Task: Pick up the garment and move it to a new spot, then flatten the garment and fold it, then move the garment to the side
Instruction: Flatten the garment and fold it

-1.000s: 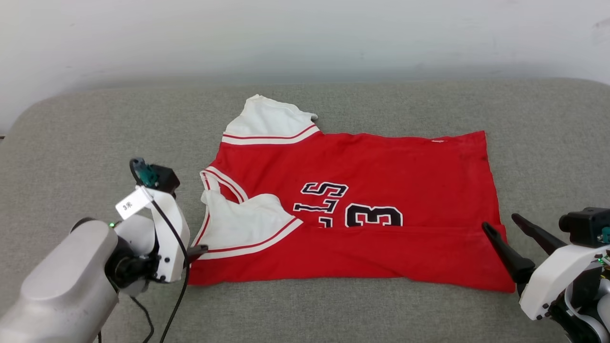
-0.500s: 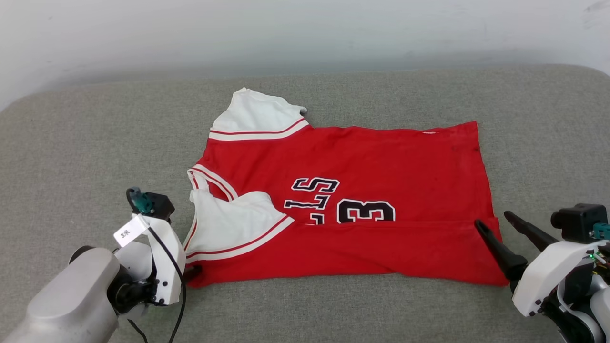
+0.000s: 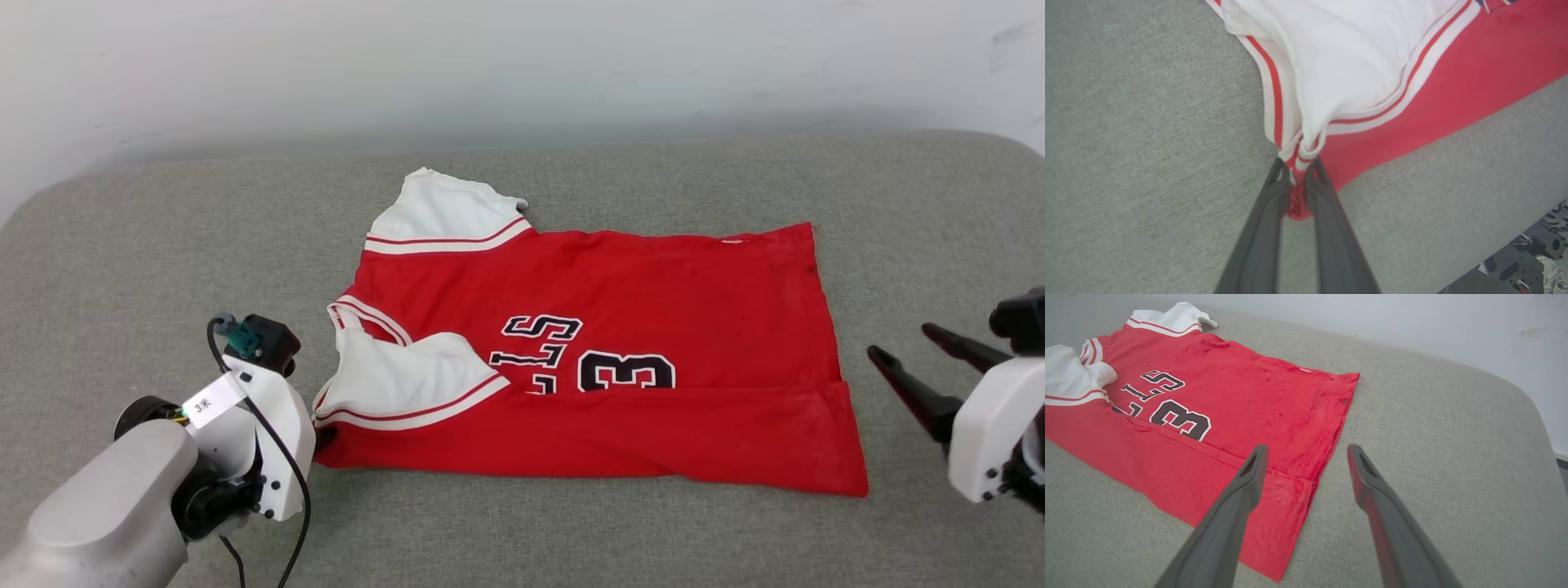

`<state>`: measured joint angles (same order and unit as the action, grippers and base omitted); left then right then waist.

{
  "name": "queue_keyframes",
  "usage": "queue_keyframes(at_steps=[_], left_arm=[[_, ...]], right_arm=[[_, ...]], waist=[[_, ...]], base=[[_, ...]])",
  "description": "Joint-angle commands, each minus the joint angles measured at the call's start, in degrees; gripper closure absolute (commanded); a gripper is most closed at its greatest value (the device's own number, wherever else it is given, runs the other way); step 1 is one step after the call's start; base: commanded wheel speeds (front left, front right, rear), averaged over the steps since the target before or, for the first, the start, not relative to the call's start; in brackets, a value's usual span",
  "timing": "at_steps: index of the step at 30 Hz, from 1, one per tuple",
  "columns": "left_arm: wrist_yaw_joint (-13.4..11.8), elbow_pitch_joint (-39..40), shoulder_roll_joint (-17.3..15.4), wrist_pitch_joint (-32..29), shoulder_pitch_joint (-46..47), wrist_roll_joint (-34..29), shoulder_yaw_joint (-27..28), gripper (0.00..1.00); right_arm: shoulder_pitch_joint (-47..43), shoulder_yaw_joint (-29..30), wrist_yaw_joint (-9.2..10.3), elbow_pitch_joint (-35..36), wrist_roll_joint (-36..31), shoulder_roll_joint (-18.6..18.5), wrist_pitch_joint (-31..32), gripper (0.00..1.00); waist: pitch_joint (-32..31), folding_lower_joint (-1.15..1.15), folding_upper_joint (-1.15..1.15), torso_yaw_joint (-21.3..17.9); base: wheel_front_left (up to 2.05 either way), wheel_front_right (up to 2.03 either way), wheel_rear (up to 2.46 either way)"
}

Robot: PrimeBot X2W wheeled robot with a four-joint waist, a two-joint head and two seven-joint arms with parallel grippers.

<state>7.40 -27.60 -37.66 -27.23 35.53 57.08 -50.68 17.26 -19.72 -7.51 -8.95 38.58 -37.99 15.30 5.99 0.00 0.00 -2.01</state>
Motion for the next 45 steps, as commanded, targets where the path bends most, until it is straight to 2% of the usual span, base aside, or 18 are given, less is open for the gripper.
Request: queue_keyframes(at_steps=[1,7,13,20,27,32,33,34,40,45], left_arm=[[0.0,0.6,-0.6,0.8,0.6,-0.1,-0.1,1.0],[0.0,3.2,-1.3,2.9,0.9,-0.6,-0.9,1.0],[0.0,4.7,-0.8,3.9,1.2,-1.5,-1.5,1.0],[-0.6,5.7,-0.3,4.8,2.1,-2.5,-1.5,1.0],[-1.2,6.3,0.3,5.6,1.9,-2.6,-1.6,1.0],[-1.5,6.4,0.1,6.1,0.1,-1.8,-1.5,1.0],[-1.6,6.4,-0.1,6.2,-0.2,-1.6,-1.4,1.0],[-1.8,6.4,-0.2,6.4,-0.4,-1.4,-1.3,1.0],[-2.3,7.4,-1.4,7.3,-2.7,-0.4,-1.0,1.0],[-3.6,10.9,-3.8,8.4,-5.6,0.1,-0.5,1.0]], right_arm=[[1.0,-0.3,0.05,0.9,0.5,-1.3,1.7,0.0],[2.2,-2.1,0.05,3.2,2.6,-6.1,14.5,0.0],[1.6,-2.8,0.05,0.9,5.0,-4.6,21.9,0.0],[2.3,-4.7,0.05,-5.6,4.3,-0.6,21.7,0.0],[1.6,-9.6,0.03,-14.6,4.9,3.9,18.9,0.0],[1.9,-13.0,-0.05,-17.4,6.6,5.6,14.7,0.0],[2.2,-13.2,-0.05,-17.6,6.9,5.4,13.6,0.69],[2.6,-13.7,-0.05,-17.5,7.1,4.9,12.8,1.0],[4.7,-14.6,0.05,-15.6,8.4,0.9,6.9,1.0],[3.6,-14.9,0.05,-12.4,9.9,-1.7,3.9,1.0]], waist=[[-0.1,0.0,0.0,0.2],[-0.1,0.0,0.0,0.9],[1.0,0.0,0.0,1.9],[3.2,0.0,0.0,3.0],[4.7,0.0,0.0,3.8],[4.7,0.0,0.0,3.6],[4.5,0.0,0.0,3.5],[4.3,0.0,0.0,3.4],[2.2,0.0,0.0,2.6],[0.2,0.0,0.0,2.1]], base=[[0.0,0.0,0.0],[0.0,0.0,0.0],[0.0,0.0,0.0],[0.0,0.0,0.0],[0.0,0.0,0.0],[0.0,0.0,0.0],[0.0,0.0,0.0],[0.0,0.0,0.0],[0.0,0.0,0.0],[0.0,0.0,0.0]])
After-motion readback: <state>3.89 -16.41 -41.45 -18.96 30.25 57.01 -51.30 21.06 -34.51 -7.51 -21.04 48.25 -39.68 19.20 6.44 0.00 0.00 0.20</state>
